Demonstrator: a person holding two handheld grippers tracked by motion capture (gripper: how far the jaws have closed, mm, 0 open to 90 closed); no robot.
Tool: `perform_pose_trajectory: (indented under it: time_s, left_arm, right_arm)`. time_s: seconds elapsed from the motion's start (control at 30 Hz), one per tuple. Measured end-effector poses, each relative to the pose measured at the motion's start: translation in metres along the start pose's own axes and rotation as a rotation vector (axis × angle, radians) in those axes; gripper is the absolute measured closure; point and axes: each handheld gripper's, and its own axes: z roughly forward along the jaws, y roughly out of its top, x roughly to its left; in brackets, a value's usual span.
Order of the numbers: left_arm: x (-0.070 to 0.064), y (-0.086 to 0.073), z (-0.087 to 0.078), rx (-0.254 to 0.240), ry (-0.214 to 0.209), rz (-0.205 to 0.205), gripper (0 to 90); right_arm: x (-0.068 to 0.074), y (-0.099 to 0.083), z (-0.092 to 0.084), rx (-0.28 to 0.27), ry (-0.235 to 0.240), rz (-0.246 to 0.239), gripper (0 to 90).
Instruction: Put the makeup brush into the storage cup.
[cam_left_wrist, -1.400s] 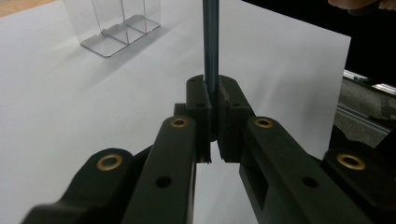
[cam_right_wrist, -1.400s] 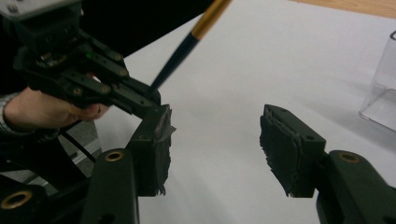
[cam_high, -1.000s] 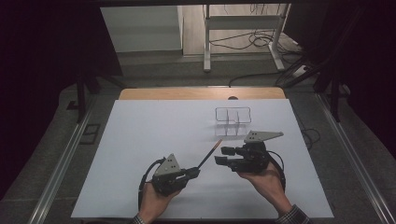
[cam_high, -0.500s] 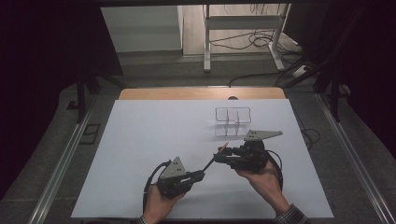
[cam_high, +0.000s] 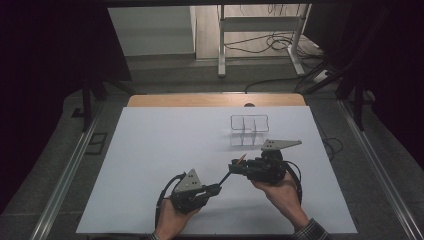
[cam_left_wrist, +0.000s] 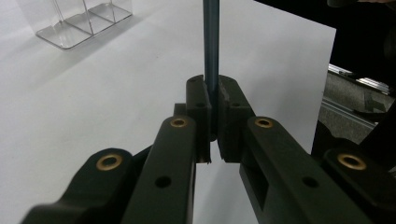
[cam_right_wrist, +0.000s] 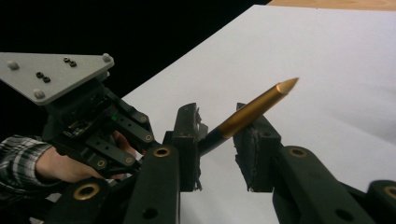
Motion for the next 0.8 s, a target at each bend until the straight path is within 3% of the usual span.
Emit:
perform_pose_trajectory:
  time_s: [0.17, 0.2, 0.23, 0.33, 0.43, 0.57, 0.8]
  left_arm:
    - [-0.0006, 0.0002, 0.0038, 0.028, -0.007, 0.017, 84.8]
    - [-0.0007, 0.0003, 0.0051, 0.04, 0.002, 0.018, 83.3]
    - [-0.0007, 0.0001, 0.0061, 0.045, 0.014, 0.022, 76.0]
    - [-0.0005, 0.0001, 0.0078, 0.058, 0.029, 0.019, 57.2]
    - [-0.0014, 0.0015, 0.008, 0.058, 0.045, 0.016, 44.6]
    - [0.0, 0.0025, 0.0065, 0.047, 0.053, 0.004, 33.7]
    - [0.0015, 0.004, 0.0043, 0.043, 0.058, -0.014, 22.6]
  right_arm:
    - [-0.0007, -0.0004, -0.0001, -0.005, 0.05, 0.025, 78.2]
    - [-0.001, -0.0002, -0.0001, -0.007, 0.073, 0.039, 80.8]
    - [-0.0009, -0.0001, 0.0, -0.008, 0.093, 0.047, 82.7]
    - [0.0044, 0.0014, 0.0015, 0.025, 0.028, -0.016, 83.2]
    - [0.0057, 0.0007, 0.0031, 0.04, 0.014, -0.035, 83.3]
    - [0.006, 0.0004, 0.0036, 0.052, 0.006, -0.049, 83.2]
    - [0.0069, 0.0009, 0.0018, 0.049, 0.0, -0.071, 83.2]
